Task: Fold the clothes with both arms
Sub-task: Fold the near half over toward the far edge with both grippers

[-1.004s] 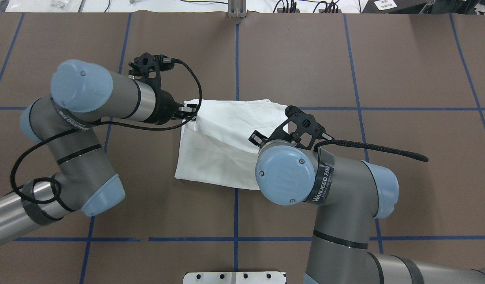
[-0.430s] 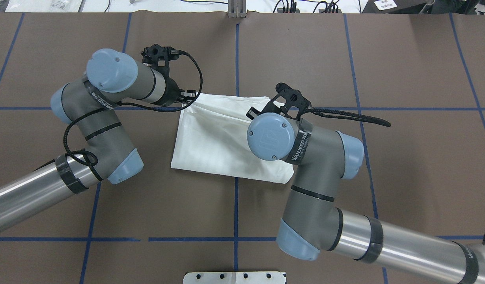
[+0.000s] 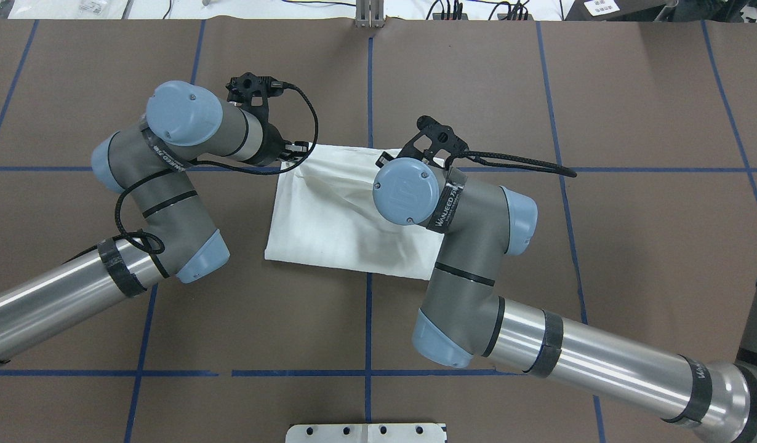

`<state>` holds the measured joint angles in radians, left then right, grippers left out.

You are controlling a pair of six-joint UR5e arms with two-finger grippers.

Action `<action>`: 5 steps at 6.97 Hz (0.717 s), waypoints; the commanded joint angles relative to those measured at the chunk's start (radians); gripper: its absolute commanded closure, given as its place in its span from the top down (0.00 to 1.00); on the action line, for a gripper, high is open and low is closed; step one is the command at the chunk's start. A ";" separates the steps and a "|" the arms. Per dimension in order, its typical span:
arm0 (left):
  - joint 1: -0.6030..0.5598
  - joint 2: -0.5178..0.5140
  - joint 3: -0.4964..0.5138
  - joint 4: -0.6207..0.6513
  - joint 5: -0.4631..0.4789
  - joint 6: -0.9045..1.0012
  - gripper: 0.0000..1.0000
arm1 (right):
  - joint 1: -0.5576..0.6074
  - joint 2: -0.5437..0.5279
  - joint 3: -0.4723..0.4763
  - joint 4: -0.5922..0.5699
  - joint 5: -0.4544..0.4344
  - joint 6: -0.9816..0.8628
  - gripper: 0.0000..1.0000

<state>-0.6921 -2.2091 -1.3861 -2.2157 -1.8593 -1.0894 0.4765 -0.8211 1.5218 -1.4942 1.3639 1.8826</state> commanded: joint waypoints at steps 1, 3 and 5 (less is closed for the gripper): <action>0.002 0.000 0.007 -0.002 -0.001 0.002 0.00 | 0.020 0.002 -0.011 0.006 0.012 -0.031 0.00; -0.016 0.008 -0.004 0.002 -0.007 0.188 1.00 | 0.040 0.034 -0.011 0.006 0.035 -0.094 1.00; -0.094 0.023 -0.005 -0.001 -0.059 0.300 1.00 | 0.045 0.075 -0.009 0.002 0.093 -0.115 1.00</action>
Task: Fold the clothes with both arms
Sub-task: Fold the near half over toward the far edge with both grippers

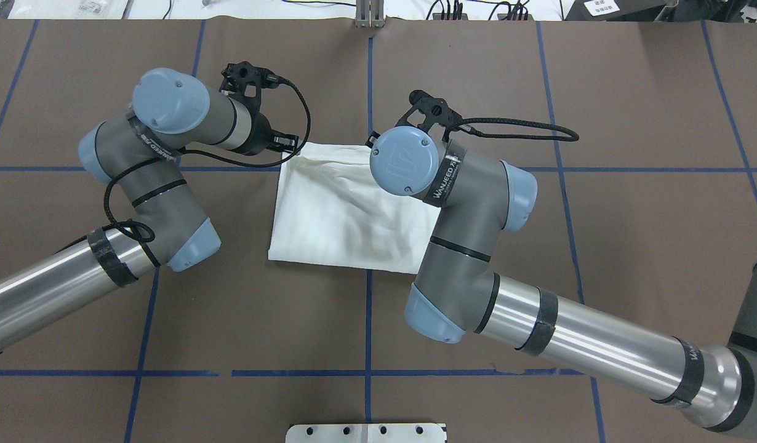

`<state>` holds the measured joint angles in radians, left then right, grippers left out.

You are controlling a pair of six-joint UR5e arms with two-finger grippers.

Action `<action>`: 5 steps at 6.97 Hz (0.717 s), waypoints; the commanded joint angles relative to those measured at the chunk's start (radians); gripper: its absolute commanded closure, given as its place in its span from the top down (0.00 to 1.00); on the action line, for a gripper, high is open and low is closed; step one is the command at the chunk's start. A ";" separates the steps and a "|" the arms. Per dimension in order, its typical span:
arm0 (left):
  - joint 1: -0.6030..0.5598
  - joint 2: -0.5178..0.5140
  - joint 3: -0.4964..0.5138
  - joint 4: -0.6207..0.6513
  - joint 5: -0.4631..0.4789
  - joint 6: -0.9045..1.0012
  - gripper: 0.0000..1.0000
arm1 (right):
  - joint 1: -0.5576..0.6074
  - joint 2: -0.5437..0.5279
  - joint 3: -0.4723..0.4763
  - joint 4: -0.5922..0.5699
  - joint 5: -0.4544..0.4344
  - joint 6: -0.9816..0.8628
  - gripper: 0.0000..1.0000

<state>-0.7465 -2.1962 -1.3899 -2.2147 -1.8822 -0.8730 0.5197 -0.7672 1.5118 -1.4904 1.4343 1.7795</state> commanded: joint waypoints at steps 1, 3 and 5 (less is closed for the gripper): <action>-0.065 0.032 -0.001 -0.006 -0.096 0.157 1.00 | -0.041 0.019 -0.002 -0.002 0.014 -0.006 1.00; -0.065 0.033 -0.003 -0.005 -0.098 0.155 1.00 | -0.098 0.020 -0.065 -0.001 0.002 -0.015 1.00; -0.067 0.035 -0.003 -0.006 -0.098 0.151 1.00 | -0.072 0.081 -0.193 0.028 -0.035 -0.096 1.00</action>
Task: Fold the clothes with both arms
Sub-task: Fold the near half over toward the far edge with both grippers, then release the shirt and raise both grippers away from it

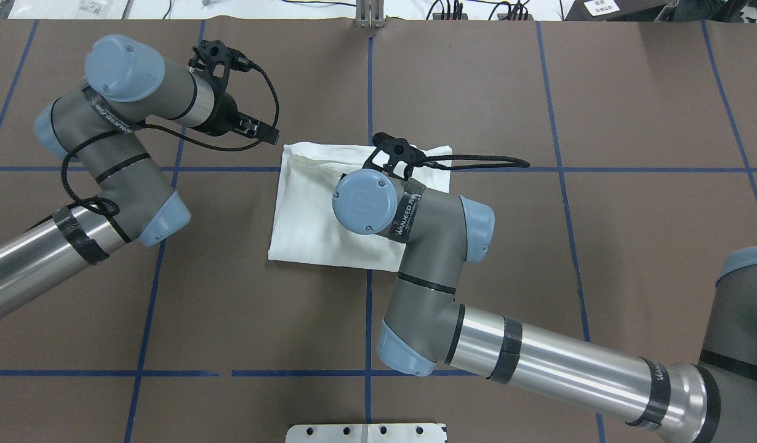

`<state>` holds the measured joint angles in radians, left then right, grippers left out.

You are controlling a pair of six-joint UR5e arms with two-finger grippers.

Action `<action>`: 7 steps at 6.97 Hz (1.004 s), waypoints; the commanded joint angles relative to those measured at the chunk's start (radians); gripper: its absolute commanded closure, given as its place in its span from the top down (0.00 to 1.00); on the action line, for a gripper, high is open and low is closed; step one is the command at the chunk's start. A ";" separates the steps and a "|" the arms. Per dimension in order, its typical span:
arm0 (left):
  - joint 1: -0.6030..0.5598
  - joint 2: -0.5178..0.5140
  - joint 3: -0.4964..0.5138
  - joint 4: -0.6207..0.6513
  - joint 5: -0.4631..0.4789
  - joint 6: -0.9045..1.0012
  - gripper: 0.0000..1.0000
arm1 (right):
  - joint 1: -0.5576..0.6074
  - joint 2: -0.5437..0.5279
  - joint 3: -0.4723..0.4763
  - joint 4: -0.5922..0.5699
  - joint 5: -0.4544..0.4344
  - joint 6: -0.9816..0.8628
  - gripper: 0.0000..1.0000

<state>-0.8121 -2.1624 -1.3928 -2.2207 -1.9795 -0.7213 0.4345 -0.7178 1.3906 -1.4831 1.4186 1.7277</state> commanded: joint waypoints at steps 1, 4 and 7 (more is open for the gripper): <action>-0.001 0.007 -0.011 -0.004 -0.001 -0.004 1.00 | 0.030 0.044 -0.150 0.056 -0.024 -0.078 1.00; -0.001 0.015 -0.031 -0.004 -0.001 -0.009 1.00 | 0.188 0.127 -0.393 0.169 -0.040 -0.230 1.00; 0.014 0.006 -0.046 0.010 0.007 -0.106 1.00 | 0.311 0.147 -0.386 0.172 0.087 -0.310 1.00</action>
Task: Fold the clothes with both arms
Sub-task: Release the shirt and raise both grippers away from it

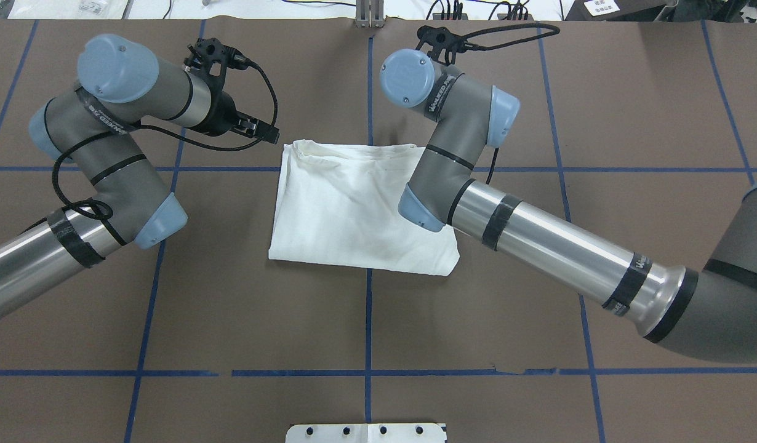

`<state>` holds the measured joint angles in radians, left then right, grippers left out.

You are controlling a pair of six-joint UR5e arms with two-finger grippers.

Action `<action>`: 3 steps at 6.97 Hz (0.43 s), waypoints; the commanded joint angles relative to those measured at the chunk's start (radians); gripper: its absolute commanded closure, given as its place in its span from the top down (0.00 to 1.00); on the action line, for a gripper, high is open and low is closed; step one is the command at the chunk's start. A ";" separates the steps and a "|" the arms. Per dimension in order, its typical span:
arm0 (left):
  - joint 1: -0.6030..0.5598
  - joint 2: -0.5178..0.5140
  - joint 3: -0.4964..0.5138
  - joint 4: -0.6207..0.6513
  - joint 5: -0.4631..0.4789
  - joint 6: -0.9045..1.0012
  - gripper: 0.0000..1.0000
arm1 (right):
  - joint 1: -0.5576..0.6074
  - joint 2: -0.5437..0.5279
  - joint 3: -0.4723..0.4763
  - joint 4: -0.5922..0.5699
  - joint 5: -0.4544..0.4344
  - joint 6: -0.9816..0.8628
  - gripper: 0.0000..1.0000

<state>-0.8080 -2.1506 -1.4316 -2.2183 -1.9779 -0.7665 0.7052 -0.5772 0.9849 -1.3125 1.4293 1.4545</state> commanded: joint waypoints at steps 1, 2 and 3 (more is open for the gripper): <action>0.063 -0.011 -0.012 0.009 0.026 -0.101 1.00 | 0.049 -0.007 0.070 -0.001 0.123 -0.072 1.00; 0.143 -0.017 -0.006 0.012 0.128 -0.144 1.00 | 0.053 -0.036 0.122 -0.002 0.157 -0.080 1.00; 0.171 -0.015 0.000 0.012 0.154 -0.158 1.00 | 0.053 -0.064 0.164 -0.002 0.158 -0.080 1.00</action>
<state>-0.6906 -2.1644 -1.4369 -2.2073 -1.8792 -0.8928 0.7542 -0.6092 1.0932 -1.3140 1.5666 1.3827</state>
